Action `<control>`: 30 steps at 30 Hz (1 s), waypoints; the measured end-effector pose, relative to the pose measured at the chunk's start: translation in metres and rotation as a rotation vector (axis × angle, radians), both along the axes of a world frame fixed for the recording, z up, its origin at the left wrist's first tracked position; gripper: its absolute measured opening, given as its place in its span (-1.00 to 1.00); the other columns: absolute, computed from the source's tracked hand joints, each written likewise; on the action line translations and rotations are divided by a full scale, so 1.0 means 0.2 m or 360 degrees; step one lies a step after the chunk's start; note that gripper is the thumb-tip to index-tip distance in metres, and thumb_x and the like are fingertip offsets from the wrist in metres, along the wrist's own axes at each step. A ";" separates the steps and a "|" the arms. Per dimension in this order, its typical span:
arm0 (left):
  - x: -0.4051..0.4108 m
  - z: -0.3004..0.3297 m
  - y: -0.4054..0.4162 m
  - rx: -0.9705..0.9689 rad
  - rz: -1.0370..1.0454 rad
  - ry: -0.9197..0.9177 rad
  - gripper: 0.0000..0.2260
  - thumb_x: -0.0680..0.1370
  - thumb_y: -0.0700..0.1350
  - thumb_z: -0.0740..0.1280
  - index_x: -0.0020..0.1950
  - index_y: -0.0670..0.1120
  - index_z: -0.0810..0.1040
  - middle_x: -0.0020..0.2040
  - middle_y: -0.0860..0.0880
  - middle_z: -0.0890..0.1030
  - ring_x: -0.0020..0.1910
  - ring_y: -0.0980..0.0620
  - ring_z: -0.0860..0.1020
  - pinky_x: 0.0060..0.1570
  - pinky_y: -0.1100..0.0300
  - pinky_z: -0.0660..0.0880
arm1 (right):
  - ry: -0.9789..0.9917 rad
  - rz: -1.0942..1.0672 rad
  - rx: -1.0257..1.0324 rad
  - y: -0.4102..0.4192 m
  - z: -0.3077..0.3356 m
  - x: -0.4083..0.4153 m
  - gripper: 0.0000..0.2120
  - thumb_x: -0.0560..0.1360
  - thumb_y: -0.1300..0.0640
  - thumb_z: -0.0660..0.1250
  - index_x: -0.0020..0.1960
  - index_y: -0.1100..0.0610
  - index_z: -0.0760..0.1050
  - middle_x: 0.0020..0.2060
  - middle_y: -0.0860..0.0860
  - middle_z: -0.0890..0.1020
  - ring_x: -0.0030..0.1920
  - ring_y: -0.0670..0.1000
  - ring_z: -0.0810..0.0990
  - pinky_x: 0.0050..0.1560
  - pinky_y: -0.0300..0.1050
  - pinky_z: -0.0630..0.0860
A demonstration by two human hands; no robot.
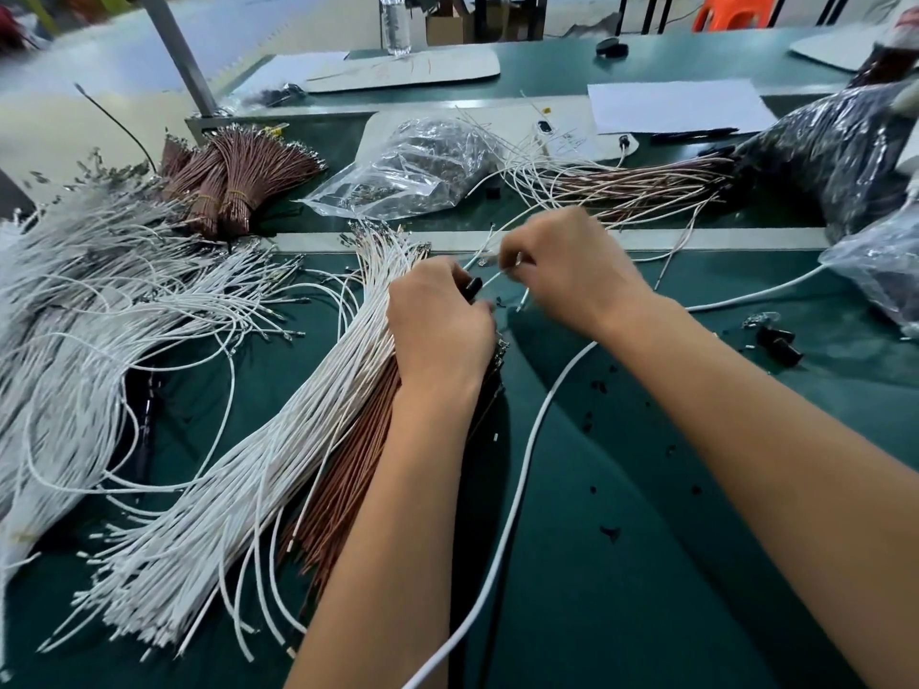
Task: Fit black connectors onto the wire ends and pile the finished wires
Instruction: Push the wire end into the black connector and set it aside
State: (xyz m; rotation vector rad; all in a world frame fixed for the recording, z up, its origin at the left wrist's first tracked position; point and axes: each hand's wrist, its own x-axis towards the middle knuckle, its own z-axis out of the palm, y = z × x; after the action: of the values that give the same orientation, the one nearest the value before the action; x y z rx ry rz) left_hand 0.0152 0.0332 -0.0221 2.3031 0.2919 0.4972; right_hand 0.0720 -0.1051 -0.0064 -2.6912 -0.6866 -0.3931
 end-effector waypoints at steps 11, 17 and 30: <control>0.00 0.02 -0.10 -0.0487 -0.0257 -0.0171 -0.87 0.47 -0.07 0.57 -0.06 -0.09 0.71 -0.21 0.04 0.70 -0.20 0.10 0.67 -0.06 0.14 0.63 | -0.0307 -0.0514 0.0876 -0.40 0.10 -0.06 -0.86 0.50 0.22 0.41 -0.01 0.11 0.74 -0.20 0.04 0.75 -0.25 -0.03 0.73 -0.15 -0.13 0.66; 0.01 -0.02 -0.10 -0.0545 -0.0408 0.0038 -0.88 0.43 -0.07 0.59 -0.12 -0.05 0.71 -0.25 0.02 0.72 -0.20 0.07 0.69 -0.10 0.18 0.62 | 0.0244 -0.0822 0.2178 -0.61 0.06 -0.05 -0.76 0.51 0.42 0.25 -0.11 0.20 0.65 -0.30 0.13 0.70 -0.34 0.08 0.71 -0.31 -0.10 0.63; -0.03 -0.04 -0.19 -0.0309 -0.0798 0.0184 -0.88 0.40 -0.14 0.61 -0.10 -0.06 0.74 -0.22 -0.03 0.70 -0.27 0.12 0.61 -0.24 0.39 0.44 | 0.0369 -0.0773 0.3125 -0.77 0.18 0.01 -0.82 0.61 0.38 0.31 -0.11 0.18 0.56 -0.21 0.07 0.62 -0.34 -0.07 0.66 -0.23 -0.30 0.60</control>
State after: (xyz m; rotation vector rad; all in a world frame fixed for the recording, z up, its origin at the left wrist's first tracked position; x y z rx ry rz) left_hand 0.0099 -0.0040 -0.0291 2.1131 -0.1777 0.0775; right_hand 0.0736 -0.2595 0.0291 -0.8852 0.4090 -0.4473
